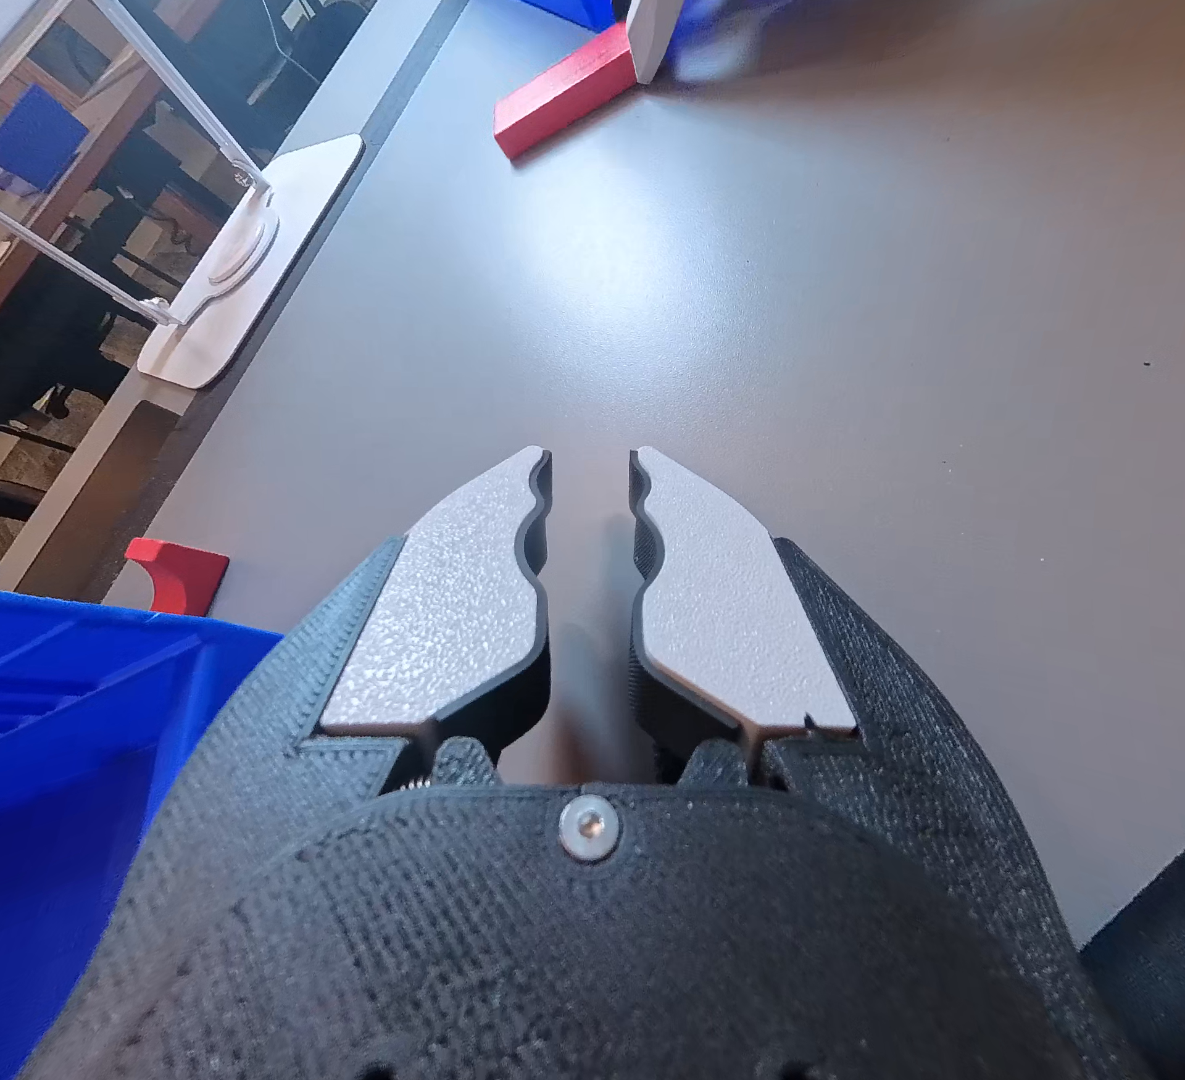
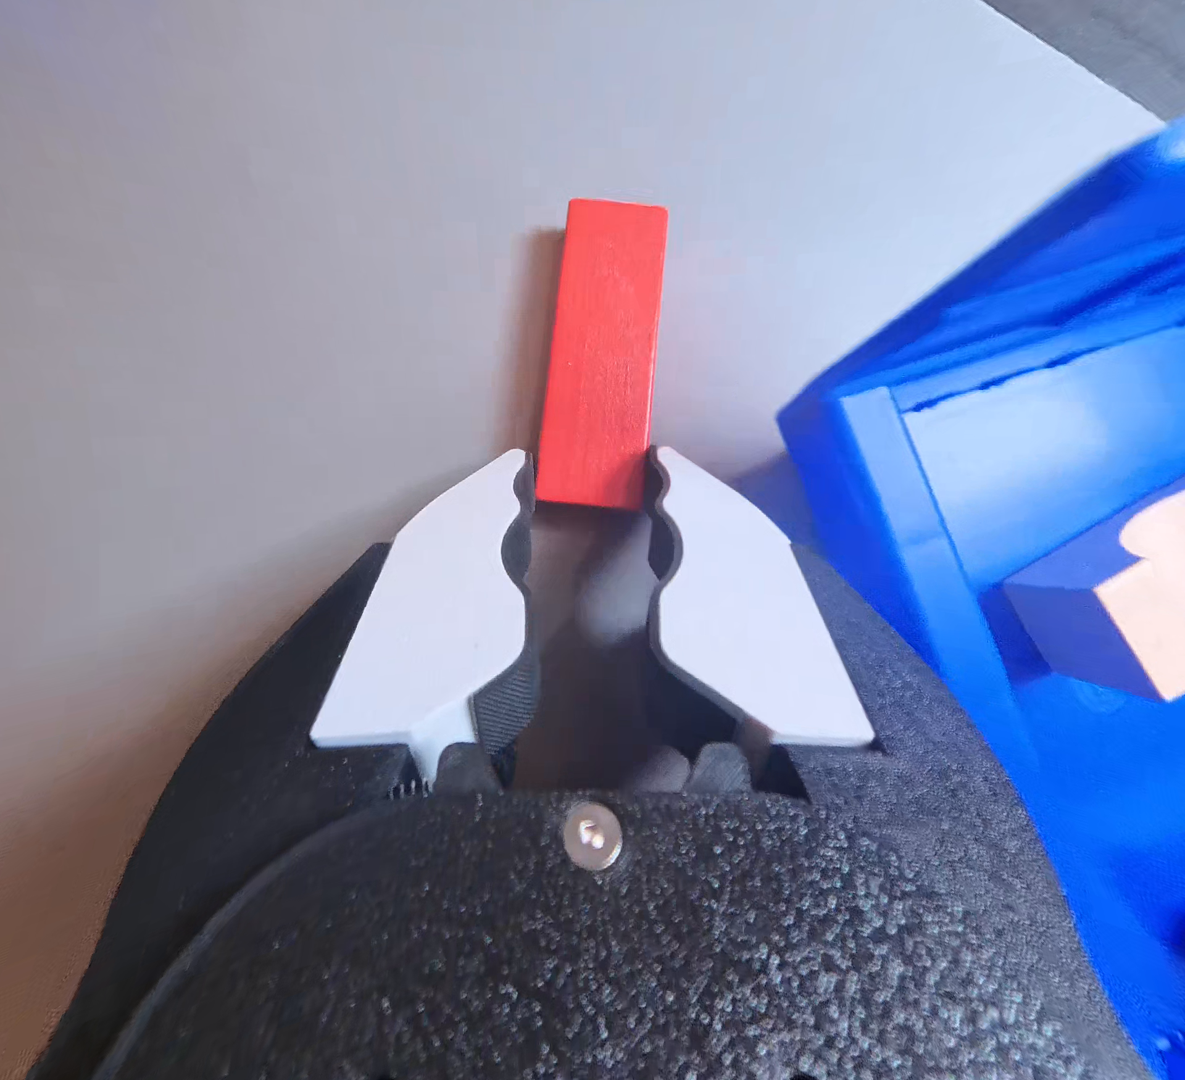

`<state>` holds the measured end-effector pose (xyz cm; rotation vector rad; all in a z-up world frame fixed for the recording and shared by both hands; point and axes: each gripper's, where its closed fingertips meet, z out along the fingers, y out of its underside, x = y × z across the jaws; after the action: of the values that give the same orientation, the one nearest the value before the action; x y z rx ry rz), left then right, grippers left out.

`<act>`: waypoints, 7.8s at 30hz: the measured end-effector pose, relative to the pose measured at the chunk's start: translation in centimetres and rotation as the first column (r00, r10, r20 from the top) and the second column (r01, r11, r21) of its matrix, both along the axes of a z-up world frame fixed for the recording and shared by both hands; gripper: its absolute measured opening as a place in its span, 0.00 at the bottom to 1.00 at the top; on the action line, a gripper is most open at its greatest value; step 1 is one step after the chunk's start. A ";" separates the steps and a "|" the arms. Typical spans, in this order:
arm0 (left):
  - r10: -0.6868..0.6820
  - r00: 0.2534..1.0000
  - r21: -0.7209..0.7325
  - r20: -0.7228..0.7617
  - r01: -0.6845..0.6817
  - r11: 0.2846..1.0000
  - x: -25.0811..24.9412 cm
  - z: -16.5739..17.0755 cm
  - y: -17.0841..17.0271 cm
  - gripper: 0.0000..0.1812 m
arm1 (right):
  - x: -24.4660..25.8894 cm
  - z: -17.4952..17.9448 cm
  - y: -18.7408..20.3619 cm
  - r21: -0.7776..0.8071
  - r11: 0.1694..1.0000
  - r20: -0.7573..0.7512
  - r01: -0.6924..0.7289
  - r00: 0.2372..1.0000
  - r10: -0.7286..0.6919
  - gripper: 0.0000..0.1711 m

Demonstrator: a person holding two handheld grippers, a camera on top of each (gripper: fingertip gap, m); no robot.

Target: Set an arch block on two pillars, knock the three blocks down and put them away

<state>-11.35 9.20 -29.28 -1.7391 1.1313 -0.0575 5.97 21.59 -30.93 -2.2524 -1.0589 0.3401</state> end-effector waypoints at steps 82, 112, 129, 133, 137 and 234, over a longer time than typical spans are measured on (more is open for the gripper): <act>-0.175 0.587 -0.523 -0.790 -0.498 0.692 -15.4 0.3 16.2 0.13 | 1.1 9.3 -2.2 0.415 0.910 -0.220 -0.019 0.968 0.120 0.22; -0.361 0.857 -0.140 0.368 0.435 0.890 6.0 9.5 -1.6 0.17 | -3.5 11.2 -6.8 0.739 0.609 0.137 -0.288 0.950 0.282 0.20; -0.075 0.963 -0.016 0.259 0.082 0.997 2.6 4.5 -0.9 0.15 | 12.7 10.7 4.7 0.627 0.706 -0.121 0.329 0.936 -0.329 0.22; 0.002 0.974 0.029 0.227 -0.009 1.000 0.8 4.8 0.4 0.16 | 10.7 11.5 3.9 0.628 0.720 -0.185 0.296 0.955 -0.232 0.22; 0.105 0.972 0.118 0.210 -0.132 0.984 -2.0 6.8 1.7 0.17 | 9.7 12.0 3.2 0.614 0.733 -0.225 0.291 0.955 -0.191 0.22; -0.095 0.952 -0.074 0.289 0.121 0.990 11.3 7.7 -4.5 0.27 | 10.0 11.3 -11.9 0.277 0.860 -0.508 0.428 0.825 -0.247 0.10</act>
<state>-0.07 4.66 -21.61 -1.6827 1.0210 -0.4214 15.98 9.64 -19.65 -1.8292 -0.4066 0.4385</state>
